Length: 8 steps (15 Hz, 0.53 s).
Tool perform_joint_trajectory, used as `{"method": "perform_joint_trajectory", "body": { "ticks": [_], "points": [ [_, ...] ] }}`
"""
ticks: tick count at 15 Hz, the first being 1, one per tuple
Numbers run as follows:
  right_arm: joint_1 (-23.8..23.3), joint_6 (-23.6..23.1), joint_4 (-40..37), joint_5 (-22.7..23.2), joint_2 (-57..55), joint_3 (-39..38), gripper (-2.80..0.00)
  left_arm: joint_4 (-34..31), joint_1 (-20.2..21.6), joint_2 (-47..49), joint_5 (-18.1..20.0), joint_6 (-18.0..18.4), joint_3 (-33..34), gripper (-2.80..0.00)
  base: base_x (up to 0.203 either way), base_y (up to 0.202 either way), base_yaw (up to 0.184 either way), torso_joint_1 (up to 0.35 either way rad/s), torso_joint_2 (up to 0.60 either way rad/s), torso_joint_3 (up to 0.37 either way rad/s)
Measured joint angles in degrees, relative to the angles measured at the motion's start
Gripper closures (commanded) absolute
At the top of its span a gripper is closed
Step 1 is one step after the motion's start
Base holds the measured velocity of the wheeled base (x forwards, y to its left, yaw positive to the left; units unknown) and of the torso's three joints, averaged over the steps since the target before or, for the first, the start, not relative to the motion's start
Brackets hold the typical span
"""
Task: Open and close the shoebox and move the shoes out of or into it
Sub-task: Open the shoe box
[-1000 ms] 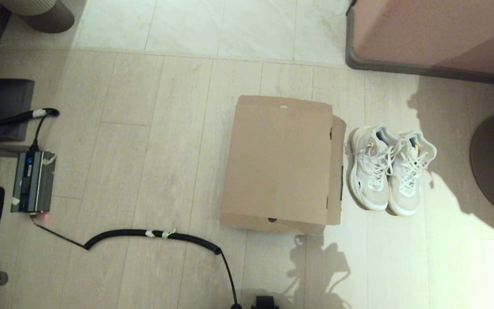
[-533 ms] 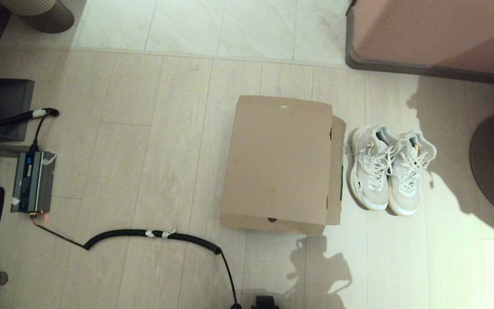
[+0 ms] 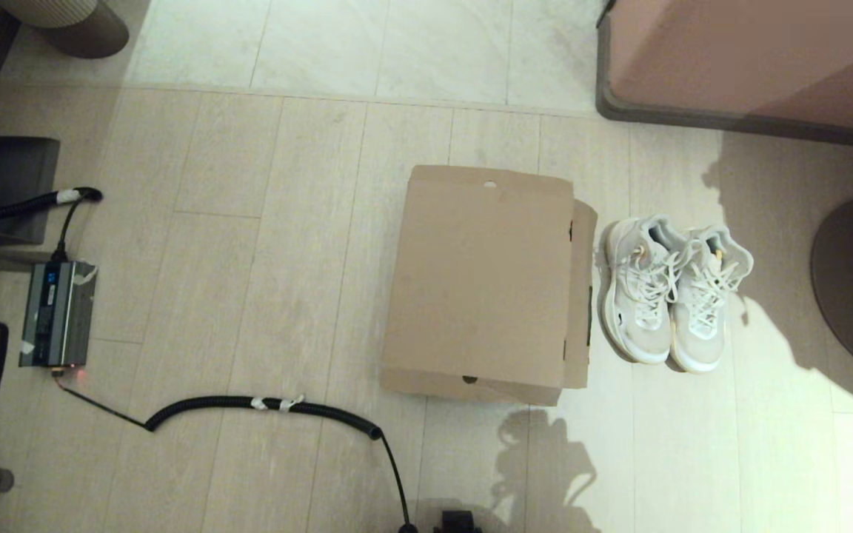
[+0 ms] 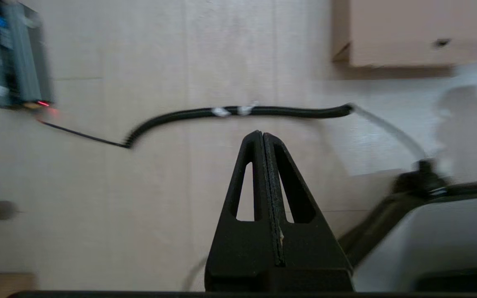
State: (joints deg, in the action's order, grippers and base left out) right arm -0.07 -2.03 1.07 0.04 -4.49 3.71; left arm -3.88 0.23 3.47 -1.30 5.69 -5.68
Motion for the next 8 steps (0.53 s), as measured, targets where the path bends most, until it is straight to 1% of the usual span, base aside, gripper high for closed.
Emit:
{"method": "perform_joint_trajectory", "body": {
  "ticks": [2,4,6,8],
  "points": [
    [0.05,5.35,-2.39,3.88,-7.27,5.14,0.0,0.35,-0.02,7.18,1.86,-6.06,-4.74,0.0,0.0,0.0,0.0,0.0,0.0,0.0],
    [0.07,10.86,-0.31,6.97,-19.12,10.64,0.0,1.75,-0.07,17.69,4.12,-15.14,-11.44,0.0,0.0,0.0,0.0,0.0,0.0,0.0],
    [0.12,15.59,6.04,8.79,-34.12,15.17,0.0,6.41,-0.07,29.53,6.28,-24.21,-17.06,0.0,0.0,0.0,0.0,0.0,0.0,0.0],
    [0.15,18.95,15.29,9.79,-49.67,18.28,0.0,14.01,-0.05,40.66,8.19,-30.76,-20.3,0.0,0.0,0.0,0.0,0.0,0.0,0.0]
  ]
}}
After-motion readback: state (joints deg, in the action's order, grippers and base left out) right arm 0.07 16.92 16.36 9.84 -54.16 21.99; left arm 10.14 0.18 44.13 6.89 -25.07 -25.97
